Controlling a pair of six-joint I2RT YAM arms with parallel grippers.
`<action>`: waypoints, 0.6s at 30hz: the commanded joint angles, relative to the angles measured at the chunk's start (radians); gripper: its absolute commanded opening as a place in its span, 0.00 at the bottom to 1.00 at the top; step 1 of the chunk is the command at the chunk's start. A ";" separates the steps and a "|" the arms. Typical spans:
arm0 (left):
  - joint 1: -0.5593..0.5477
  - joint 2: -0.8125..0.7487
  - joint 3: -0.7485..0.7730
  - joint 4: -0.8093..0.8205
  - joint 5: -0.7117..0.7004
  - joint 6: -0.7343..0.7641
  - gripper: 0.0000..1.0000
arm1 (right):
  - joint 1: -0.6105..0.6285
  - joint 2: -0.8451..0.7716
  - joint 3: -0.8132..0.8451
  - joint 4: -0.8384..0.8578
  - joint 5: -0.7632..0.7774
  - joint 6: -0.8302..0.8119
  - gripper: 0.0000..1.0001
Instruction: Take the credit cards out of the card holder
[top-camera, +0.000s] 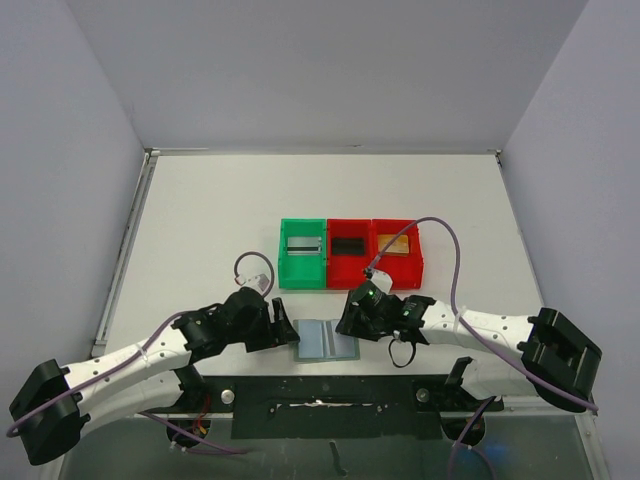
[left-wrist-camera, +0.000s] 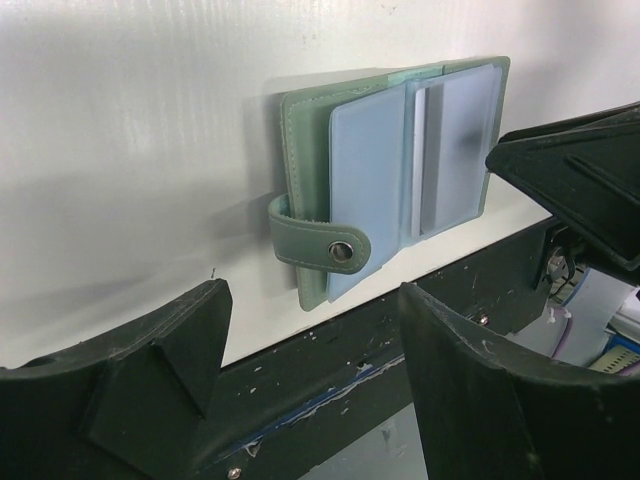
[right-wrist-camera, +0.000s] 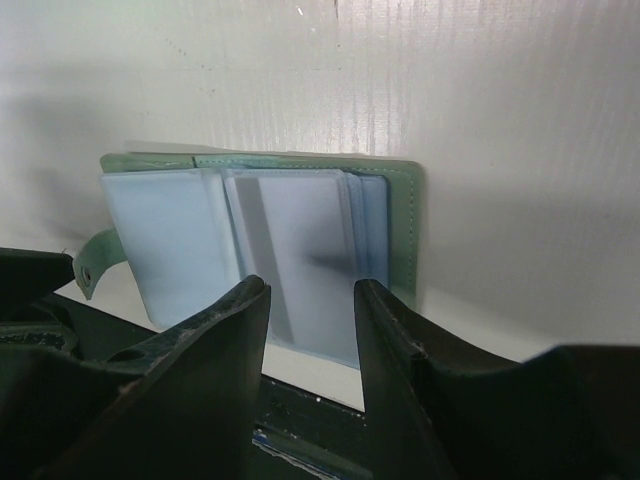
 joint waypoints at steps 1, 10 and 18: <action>-0.010 0.014 0.039 0.069 -0.008 0.010 0.66 | 0.010 0.023 0.027 -0.004 0.034 0.013 0.40; -0.023 0.067 0.062 0.084 -0.014 0.030 0.59 | 0.016 0.074 0.054 -0.003 0.029 -0.010 0.34; -0.031 0.087 0.064 0.084 -0.024 0.038 0.51 | 0.029 0.082 0.091 -0.051 0.056 -0.017 0.18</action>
